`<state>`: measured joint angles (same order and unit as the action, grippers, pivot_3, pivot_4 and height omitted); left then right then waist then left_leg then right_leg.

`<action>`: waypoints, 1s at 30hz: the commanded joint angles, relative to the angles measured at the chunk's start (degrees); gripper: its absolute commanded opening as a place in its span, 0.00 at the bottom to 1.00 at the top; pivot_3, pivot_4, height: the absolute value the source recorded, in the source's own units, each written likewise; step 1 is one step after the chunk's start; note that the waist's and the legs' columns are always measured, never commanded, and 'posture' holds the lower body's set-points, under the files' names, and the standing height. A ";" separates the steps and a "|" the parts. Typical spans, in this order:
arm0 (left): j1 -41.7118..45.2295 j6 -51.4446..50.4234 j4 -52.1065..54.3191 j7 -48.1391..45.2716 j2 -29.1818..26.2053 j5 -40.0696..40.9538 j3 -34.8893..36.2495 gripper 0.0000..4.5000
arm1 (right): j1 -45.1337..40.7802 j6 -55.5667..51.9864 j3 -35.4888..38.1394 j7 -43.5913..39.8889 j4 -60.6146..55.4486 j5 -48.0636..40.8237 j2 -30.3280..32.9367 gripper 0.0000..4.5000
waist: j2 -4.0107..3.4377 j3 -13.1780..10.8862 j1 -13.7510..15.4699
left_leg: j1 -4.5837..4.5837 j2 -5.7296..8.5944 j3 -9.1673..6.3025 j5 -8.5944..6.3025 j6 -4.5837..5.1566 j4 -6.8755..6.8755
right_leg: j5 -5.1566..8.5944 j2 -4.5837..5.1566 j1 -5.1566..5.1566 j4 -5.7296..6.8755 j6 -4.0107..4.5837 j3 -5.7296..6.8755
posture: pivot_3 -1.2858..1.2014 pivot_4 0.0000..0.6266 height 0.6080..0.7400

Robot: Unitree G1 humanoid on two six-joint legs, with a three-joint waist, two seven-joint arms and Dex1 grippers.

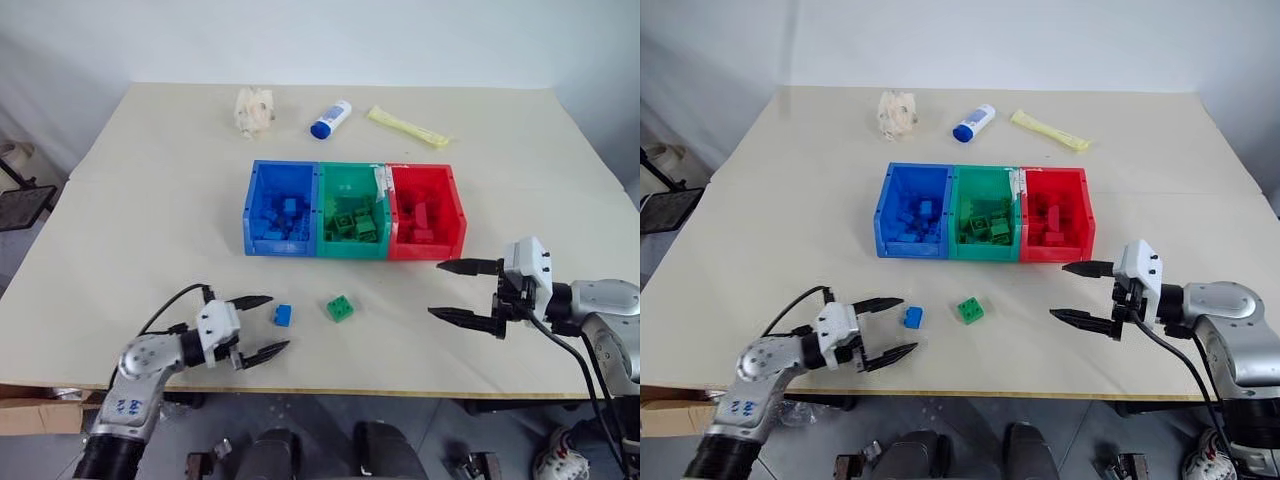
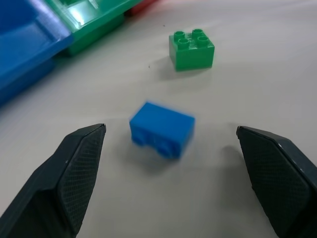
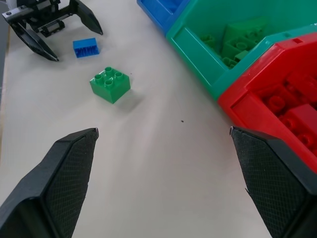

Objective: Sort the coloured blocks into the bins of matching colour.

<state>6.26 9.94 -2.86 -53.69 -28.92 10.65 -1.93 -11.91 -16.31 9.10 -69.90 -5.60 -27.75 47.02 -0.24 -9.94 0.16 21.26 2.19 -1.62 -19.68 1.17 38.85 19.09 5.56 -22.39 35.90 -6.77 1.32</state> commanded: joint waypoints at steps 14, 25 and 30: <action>3.84 -3.23 -4.74 2.88 0.31 -2.43 -3.01 0.36 | 3.96 -0.06 4.71 3.17 -5.56 -3.94 -0.18 1.00 | -0.29 0.17 1.22 | -0.12 0.01 -0.01 0.01 0.03 0.11 | -0.01 0.01 0.17 -0.03 -0.02 -0.04 | 0.52 0.24 1.00; 17.79 -14.40 0.54 11.77 4.74 2.04 2.00 0.36 | 4.10 -1.31 7.89 7.30 -8.67 -8.47 -2.11 1.00 | -0.03 0.02 1.42 | 0.05 0.01 -0.02 0.02 0.04 0.13 | -0.02 -0.01 0.00 0.04 -0.03 -0.02 | 0.52 0.24 1.00; 30.80 -11.97 -10.66 12.54 7.20 1.42 2.85 0.36 | 4.10 -1.07 7.55 8.97 -9.40 -8.17 -3.05 1.00 | 0.05 -0.03 1.39 | 0.15 0.10 -0.04 0.02 0.04 0.17 | -0.07 -0.01 -0.06 0.04 -0.14 0.09 | 0.52 0.24 1.00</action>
<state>35.95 -3.46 -10.72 -41.20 -22.23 11.99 0.67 -7.72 -17.68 15.37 -61.55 -13.30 -34.94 44.20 -0.19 -9.97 1.55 21.41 2.31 -1.66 -19.66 1.22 39.03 19.01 5.55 -22.45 35.97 -6.91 1.44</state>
